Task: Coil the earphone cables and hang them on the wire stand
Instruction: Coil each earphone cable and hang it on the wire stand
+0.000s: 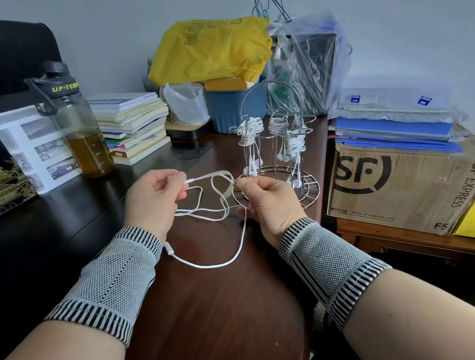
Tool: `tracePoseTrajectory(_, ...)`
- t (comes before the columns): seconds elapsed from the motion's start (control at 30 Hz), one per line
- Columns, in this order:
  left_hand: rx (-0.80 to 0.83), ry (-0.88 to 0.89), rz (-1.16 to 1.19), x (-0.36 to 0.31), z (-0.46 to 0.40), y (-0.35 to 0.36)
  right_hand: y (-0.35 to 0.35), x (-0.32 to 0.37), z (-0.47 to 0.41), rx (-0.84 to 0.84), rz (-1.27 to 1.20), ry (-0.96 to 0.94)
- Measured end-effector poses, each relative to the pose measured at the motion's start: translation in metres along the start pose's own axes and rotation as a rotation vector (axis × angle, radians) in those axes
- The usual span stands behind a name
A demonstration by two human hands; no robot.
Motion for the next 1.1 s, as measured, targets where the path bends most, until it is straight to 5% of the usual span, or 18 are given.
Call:
tracePoseTrajectory(0.2, -0.061, -0.044, 0.099, 0.003, -0.001, -0.007, -0.013, -0.002, -0.003, -0.148, 0.037, 0.007)
tracePoseTrajectory(0.7, 0.124, 0.149, -0.279, -0.029, 0.014, 0.027, 0.008, 0.009, 0.008, 0.093, 0.354, -0.156)
tracePoseTrajectory(1.1, 0.466, 0.151, -0.417, -0.029, 0.025, 0.063, 0.007, 0.024, 0.02, -0.052, 0.646, -0.302)
Point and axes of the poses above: each hand's wrist, its own z-axis away from the middle knuckle, its own y-axis out of the palm, x = y × z, the point moved 6 cm from there along -z, towards the middle knuckle, and after that the axes turned 13 degrees about x, right-handed, at the moved point
